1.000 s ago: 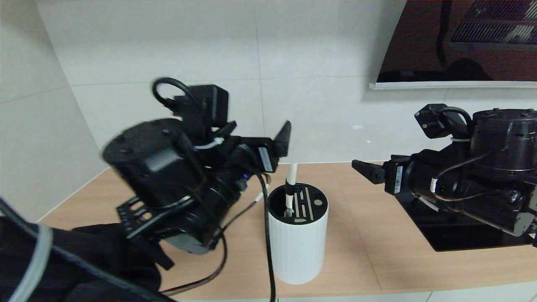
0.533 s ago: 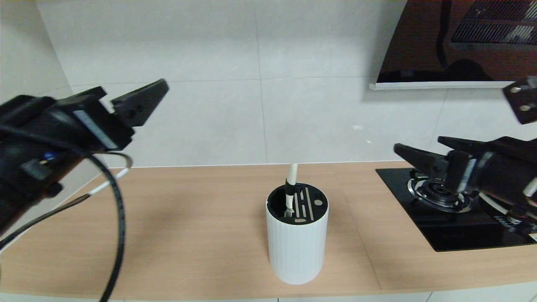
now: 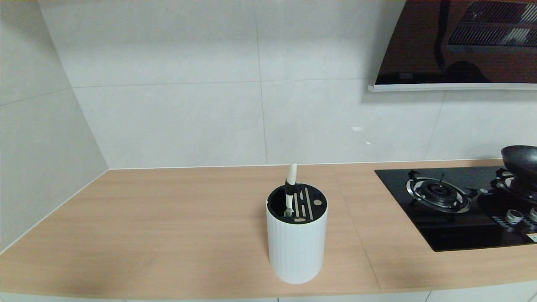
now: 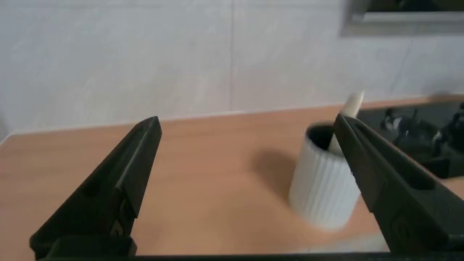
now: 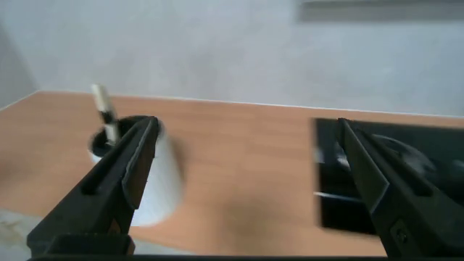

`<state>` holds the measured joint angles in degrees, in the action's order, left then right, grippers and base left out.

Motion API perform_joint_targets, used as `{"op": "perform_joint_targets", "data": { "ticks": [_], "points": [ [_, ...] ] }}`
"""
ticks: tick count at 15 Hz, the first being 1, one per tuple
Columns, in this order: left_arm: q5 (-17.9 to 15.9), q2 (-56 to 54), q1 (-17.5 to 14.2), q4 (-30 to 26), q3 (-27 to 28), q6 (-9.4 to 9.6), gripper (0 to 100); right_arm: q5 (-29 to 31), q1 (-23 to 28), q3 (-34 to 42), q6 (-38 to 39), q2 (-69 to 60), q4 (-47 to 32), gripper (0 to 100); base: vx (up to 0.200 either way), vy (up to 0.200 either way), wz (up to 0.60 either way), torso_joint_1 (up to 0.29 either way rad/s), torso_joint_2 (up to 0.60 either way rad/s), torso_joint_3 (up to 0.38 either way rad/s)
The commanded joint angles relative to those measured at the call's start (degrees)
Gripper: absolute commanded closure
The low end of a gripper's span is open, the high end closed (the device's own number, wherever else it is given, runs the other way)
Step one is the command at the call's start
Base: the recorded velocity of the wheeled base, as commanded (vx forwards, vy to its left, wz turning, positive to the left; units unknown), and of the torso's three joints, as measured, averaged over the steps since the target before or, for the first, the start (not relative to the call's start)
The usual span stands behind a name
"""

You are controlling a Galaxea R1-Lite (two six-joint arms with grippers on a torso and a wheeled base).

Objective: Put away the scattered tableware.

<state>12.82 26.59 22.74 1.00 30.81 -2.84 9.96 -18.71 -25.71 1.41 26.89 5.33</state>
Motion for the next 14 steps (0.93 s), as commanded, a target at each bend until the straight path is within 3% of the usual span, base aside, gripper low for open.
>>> {"op": "perform_joint_targets", "data": {
  "ticks": [1, 3, 4, 5, 8, 10, 12, 13, 14],
  "points": [
    [-2.2, -15.1, -6.9, -7.3, -1.2, 0.03, 0, 0.4, 9.3, 1.5, -4.1, -21.2, -15.9, 0, 0.0, 0.0, 0.0, 0.0, 0.0, 0.0],
    [-2.9, -17.2, -9.7, -8.7, -1.6, -0.24, 0, 1.3, 13.0, 1.5, -4.1, -21.2, -15.6, 0, 0.0, 0.0, 0.0, 0.0, 0.0, 0.0],
    [-2.9, -18.2, -13.1, -8.7, -2.3, -0.76, 0, 0.0, 18.3, 2.8, -4.3, -23.2, -16.1, 0, 0.0, 0.0, 0.0, 0.0, 0.0, 0.0],
    [-3.0, -19.3, -14.8, -8.7, -2.9, -0.76, 0, -1.1, 19.9, 4.1, -4.3, -24.4, -16.1, 0, 0.0, 0.0, 0.0, 0.0, 0.0, 0.0],
    [-3.8, -25.0, -22.6, -8.7, -9.1, -0.41, 0, -0.1, 19.6, 9.2, -4.0, -25.0, -12.9, 0, 0.0, 0.0, 0.0, 0.0, 0.0, 0.0],
    [-4.2, -26.5, -23.1, -8.4, -14.5, 1.08, 0, -1.2, 18.9, 14.7, -4.1, -26.9, -9.8, 0, 0.0, 0.0, 0.0, 0.0, 0.0, 0.0],
    [-4.7, -26.6, -23.1, -8.4, -19.0, 2.49, 0, -4.7, 18.8, 22.0, -3.8, -26.9, -1.8, 0, 0.0, 0.0, 0.0, 0.0, 0.0, 0.0],
    [-6.1, -26.6, -23.1, -8.3, -22.5, 4.69, 0, -7.3, 18.8, 25.7, -3.9, -26.8, 3.1, 0, 0.0, 0.0, 0.0, 0.0, 0.0, 0.0],
    [-6.6, -26.6, -23.1, -6.6, -26.0, 7.15, 0, -8.5, 18.8, 25.7, -2.5, -26.9, 1.6, 0, 0.0, 0.0, 0.0, 0.0, 0.0, 0.0]
  ]
}}
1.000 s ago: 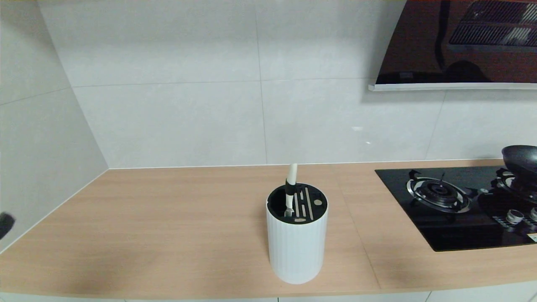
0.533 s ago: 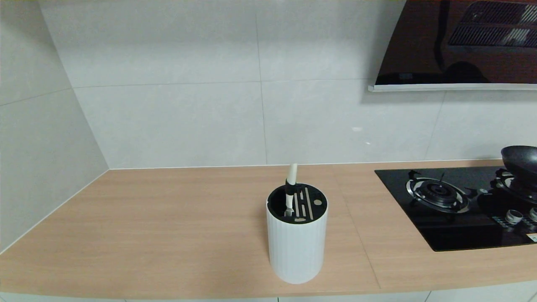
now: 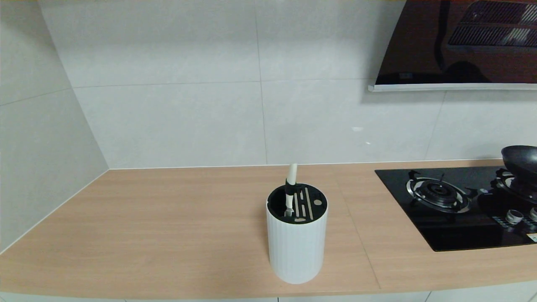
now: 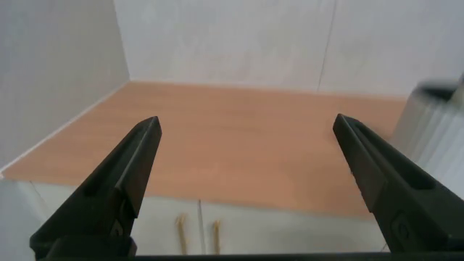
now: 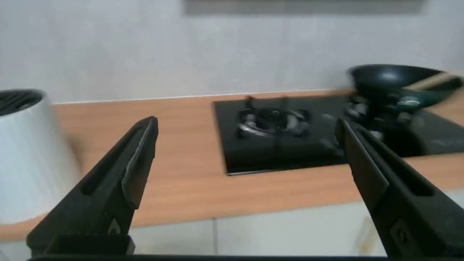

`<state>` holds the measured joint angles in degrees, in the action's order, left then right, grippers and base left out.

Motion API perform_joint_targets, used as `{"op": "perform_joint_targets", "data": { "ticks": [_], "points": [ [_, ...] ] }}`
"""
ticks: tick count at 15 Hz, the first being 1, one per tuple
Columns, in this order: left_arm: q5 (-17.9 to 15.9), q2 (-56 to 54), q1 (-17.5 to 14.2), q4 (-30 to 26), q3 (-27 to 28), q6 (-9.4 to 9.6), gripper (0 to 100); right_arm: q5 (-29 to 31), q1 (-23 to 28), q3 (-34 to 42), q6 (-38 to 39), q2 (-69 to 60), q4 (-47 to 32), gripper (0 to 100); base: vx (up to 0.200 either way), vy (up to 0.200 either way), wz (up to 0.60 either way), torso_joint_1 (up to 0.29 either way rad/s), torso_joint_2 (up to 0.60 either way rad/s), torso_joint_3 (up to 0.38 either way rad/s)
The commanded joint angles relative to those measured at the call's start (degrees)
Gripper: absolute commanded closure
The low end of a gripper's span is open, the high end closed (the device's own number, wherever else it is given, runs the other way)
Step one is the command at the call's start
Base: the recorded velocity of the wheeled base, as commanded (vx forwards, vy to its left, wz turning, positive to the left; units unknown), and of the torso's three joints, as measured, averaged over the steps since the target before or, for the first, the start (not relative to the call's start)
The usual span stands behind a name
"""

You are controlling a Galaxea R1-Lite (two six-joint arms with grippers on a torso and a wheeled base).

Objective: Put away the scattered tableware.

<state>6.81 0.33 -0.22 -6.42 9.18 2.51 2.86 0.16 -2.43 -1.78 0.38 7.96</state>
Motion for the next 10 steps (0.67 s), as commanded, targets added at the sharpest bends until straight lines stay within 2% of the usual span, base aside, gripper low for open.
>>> {"op": "perform_joint_targets", "data": {
  "ticks": [1, 3, 5, 9, 10],
  "points": [
    [-0.9, -0.3, -0.1, 4.0, -7.3, 2.15, 0, -1.6, -0.1, 2.4, 1.3, -0.4, -2.1, 0, 0.0, 0.0, 0.0, 0.0, 0.0, 0.0],
    [-4.9, -0.3, -0.1, 7.7, -9.0, 1.97, 0, -1.9, -0.1, 2.3, 1.3, -0.4, -8.8, 0, 0.0, 0.0, 0.0, 0.0, 0.0, 0.0],
    [-7.0, -0.3, -0.1, 6.1, -9.2, 2.06, 0, -4.0, -0.1, 2.4, 1.2, -0.3, -7.9, 0, 0.0, 0.0, 0.0, 0.0, 0.0, 0.0],
    [-7.1, -0.3, 0.1, 6.2, -9.2, 1.36, 0, -4.4, -0.1, 2.4, 1.3, -0.4, -7.9, 0, 0.0, 0.0, 0.0, 0.0, 0.0, 0.0],
    [-7.0, -0.3, 0.1, 6.2, -9.2, -0.4, 0, -4.4, -0.1, 2.4, 1.3, -0.4, -7.9, 0, 0.0, 0.0, 0.0, 0.0, 0.0, 0.0]
  ]
}}
